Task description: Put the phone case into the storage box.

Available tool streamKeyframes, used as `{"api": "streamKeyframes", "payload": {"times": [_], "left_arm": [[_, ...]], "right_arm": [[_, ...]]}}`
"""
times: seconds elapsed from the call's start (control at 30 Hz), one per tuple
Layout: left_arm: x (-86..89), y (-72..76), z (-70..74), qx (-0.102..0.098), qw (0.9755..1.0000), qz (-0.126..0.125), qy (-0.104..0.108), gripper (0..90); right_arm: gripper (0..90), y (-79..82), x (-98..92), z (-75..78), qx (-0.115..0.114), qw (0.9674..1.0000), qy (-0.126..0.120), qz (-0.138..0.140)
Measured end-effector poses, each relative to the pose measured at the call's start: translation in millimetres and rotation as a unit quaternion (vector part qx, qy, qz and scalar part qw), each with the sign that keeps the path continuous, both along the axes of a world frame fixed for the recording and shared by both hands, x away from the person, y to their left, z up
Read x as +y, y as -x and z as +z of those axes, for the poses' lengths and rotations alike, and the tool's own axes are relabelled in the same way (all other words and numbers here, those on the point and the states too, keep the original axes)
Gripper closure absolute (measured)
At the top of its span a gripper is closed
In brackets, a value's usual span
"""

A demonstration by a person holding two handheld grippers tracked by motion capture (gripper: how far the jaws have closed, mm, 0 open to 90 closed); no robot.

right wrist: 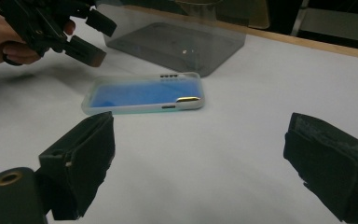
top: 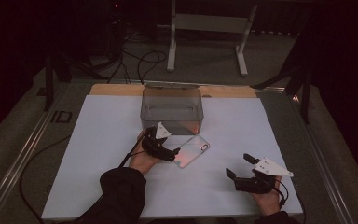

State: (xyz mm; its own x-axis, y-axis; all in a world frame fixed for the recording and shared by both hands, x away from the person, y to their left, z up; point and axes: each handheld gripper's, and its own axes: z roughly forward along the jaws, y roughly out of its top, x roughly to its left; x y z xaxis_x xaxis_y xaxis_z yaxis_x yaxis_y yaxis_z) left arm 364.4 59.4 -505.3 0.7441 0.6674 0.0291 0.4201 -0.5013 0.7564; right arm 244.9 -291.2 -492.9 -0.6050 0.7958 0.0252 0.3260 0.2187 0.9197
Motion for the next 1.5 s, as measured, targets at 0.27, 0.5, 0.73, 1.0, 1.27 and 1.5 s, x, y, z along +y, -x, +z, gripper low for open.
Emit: {"api": "streamKeyframes", "payload": {"times": [0.27,0.5,0.73,1.0,1.27,1.5], "left_arm": [[-8.5,-1.7,-4.5,0.013,0.9998,0.003,-0.013,16.0],[-16.7,-1.8,-9.1,0.019,0.9995,-0.002,-0.026,28.5],[-21.3,-4.3,-12.8,0.048,0.9981,-0.025,-0.027,55.2],[-23.8,-7.9,-14.1,0.076,0.9964,-0.031,-0.019,75.2],[-27.2,-9.0,-11.3,0.076,0.9962,-0.021,-0.038,88.1],[-27.8,-7.4,-11.5,0.071,0.9966,-0.018,-0.036,89.1]], "right_arm": [[8.7,-0.1,-0.2,-0.1,0.0,1.0,0.001,0.001],[8.7,-0.2,-0.3,-0.1,0.001,1.0,0.0,0.0],[8.7,-0.4,-0.3,-0.4,0.003,1.0,0.003,0.001],[8.7,-0.6,-0.5,-0.5,0.004,1.0,0.004,0.001],[8.7,-0.6,0.0,-0.6,0.003,1.0,0.004,0.002],[8.7,-0.9,-0.2,-0.7,0.004,1.0,0.004,0.002]]}}
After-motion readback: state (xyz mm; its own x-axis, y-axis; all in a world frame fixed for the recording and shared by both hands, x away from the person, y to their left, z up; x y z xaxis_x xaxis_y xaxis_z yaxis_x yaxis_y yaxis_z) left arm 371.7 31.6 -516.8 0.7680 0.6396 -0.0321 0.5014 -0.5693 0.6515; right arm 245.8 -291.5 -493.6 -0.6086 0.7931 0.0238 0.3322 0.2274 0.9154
